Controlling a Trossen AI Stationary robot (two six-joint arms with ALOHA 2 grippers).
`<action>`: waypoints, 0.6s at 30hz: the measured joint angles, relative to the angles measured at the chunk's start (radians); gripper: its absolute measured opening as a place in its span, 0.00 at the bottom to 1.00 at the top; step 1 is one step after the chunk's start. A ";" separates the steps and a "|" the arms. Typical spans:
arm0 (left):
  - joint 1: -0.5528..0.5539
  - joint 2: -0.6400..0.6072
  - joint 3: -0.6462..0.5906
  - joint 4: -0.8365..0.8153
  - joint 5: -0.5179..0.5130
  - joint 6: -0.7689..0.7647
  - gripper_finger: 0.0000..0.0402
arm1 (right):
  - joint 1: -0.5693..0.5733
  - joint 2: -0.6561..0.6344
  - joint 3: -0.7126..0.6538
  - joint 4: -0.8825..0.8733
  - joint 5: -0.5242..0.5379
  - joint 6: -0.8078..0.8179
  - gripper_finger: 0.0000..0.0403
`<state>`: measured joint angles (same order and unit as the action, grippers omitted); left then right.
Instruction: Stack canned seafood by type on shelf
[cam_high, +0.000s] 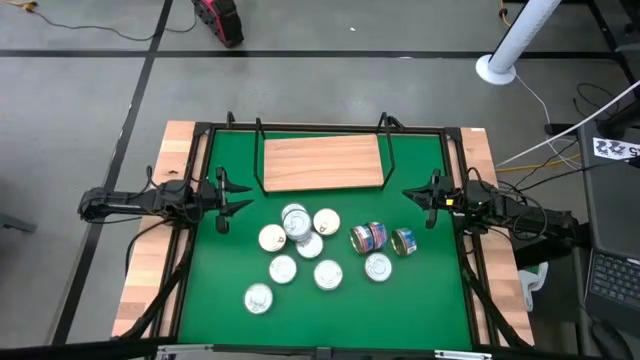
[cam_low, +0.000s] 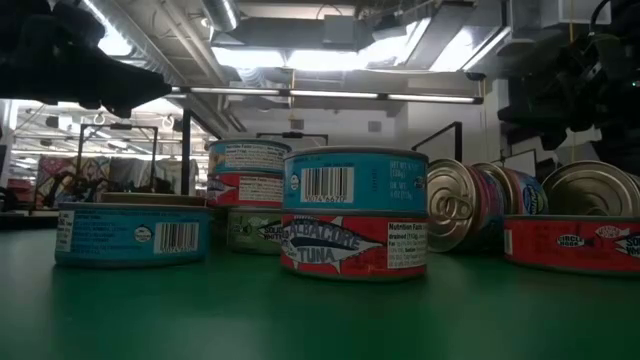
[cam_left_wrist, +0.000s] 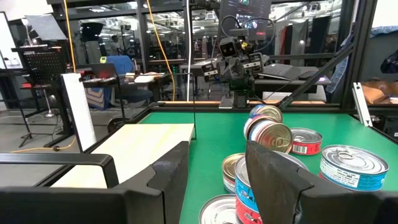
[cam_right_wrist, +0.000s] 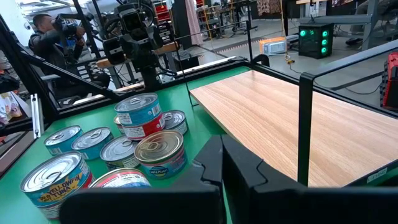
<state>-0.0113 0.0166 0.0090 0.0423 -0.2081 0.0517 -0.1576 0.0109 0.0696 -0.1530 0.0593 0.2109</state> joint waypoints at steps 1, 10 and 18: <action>0.000 0.000 0.000 0.000 0.000 0.000 0.39 | 0.000 0.000 0.000 0.005 0.001 -0.002 0.02; 0.000 0.000 0.000 0.000 0.000 0.002 0.39 | 0.000 0.000 -0.005 0.047 -0.013 -0.006 0.02; 0.000 0.000 0.000 0.000 0.000 -0.001 0.39 | 0.000 0.000 -0.005 0.047 -0.052 -0.003 0.02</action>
<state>-0.0116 0.0166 0.0092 0.0423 -0.2083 0.0505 -0.1575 0.0109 0.0647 -0.1055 0.0071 0.2081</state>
